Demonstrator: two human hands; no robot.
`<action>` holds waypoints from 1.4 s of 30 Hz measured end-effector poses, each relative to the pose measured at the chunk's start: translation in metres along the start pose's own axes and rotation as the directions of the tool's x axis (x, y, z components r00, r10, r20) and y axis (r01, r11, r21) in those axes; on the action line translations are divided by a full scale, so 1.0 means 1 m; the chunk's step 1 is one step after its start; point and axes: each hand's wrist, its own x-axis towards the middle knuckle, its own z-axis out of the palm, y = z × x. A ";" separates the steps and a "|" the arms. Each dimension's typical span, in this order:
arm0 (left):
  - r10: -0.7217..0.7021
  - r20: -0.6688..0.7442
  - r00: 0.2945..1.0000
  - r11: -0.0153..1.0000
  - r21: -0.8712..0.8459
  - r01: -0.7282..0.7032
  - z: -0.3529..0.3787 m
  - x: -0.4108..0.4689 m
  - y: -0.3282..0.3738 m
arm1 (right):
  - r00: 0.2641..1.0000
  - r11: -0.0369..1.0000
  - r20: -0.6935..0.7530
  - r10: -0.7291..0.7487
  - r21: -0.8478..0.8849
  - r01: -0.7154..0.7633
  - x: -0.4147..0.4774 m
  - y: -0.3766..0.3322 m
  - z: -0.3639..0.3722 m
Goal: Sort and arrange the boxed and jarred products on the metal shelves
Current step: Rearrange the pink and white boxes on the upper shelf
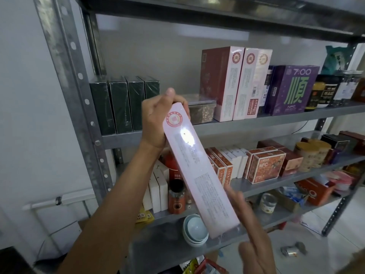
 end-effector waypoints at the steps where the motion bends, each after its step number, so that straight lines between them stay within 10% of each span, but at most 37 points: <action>1: 0.010 0.014 1.000 0.998 -0.056 -0.010 -0.003 0.003 0.003 | 0.989 0.978 0.066 0.134 0.152 -0.143 0.003 0.002 0.001; 4: -0.002 0.057 0.998 0.982 -0.191 0.013 -0.003 0.009 0.010 | 0.905 0.856 0.279 0.320 0.325 -0.403 0.014 0.011 0.002; 8: -0.038 0.086 0.996 0.958 -0.280 0.061 0.008 0.015 0.013 | 0.771 0.409 0.577 0.269 0.656 -0.634 0.022 0.014 0.003; 17: -0.220 -0.049 0.974 0.975 0.011 0.221 0.017 0.006 0.016 | 0.876 0.162 0.439 0.197 0.867 -0.471 0.024 0.039 0.002; 21: -0.507 -0.021 0.862 0.862 -0.023 0.507 0.014 -0.015 0.012 | 0.950 0.615 0.080 0.303 0.745 -0.259 0.033 0.029 -0.021; 25: -0.665 -0.182 0.724 0.727 0.064 0.684 0.020 -0.026 0.004 | 0.987 0.921 -0.137 0.088 0.388 -0.029 0.032 0.003 -0.033; 36: -0.644 -0.140 0.752 0.759 0.007 0.651 0.027 -0.003 0.007 | 0.964 0.973 -0.258 -0.064 0.197 0.117 0.018 -0.024 -0.008; 42: -0.261 -0.133 0.956 0.879 0.376 0.293 0.032 0.031 0.045 | 0.863 0.968 -0.441 -0.245 -0.060 0.244 0.031 -0.035 0.008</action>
